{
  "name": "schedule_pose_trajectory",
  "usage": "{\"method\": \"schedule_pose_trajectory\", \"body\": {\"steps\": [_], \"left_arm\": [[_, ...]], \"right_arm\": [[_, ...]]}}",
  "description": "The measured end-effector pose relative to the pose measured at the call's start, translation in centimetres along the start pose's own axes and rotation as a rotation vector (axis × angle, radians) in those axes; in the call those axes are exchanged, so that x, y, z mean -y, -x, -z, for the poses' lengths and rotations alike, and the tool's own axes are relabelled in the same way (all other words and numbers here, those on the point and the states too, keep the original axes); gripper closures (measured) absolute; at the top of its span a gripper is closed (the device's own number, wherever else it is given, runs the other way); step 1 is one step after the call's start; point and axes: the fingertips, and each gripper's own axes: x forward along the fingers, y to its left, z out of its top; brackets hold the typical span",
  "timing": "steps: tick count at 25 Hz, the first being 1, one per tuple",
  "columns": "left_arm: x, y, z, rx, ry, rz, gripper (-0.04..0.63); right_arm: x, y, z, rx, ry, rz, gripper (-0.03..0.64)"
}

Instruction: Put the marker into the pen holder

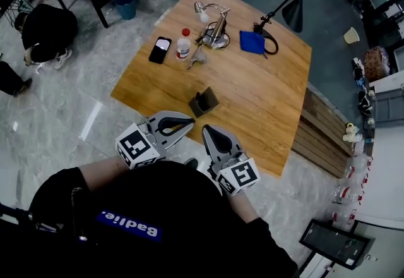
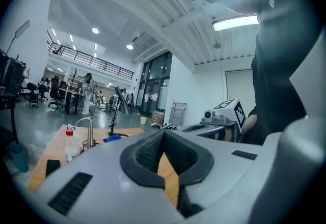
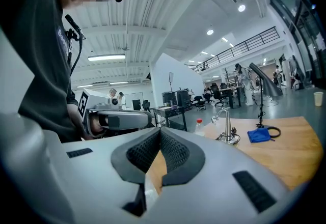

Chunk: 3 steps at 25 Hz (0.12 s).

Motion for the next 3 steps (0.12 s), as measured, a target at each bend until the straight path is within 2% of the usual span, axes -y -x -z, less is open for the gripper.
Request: {"method": "schedule_pose_trajectory", "body": {"steps": [3], "left_arm": [[-0.18, 0.30, 0.32, -0.008, 0.008, -0.004, 0.586]], "right_arm": [[-0.15, -0.08, 0.29, 0.001, -0.011, 0.003, 0.612]]}}
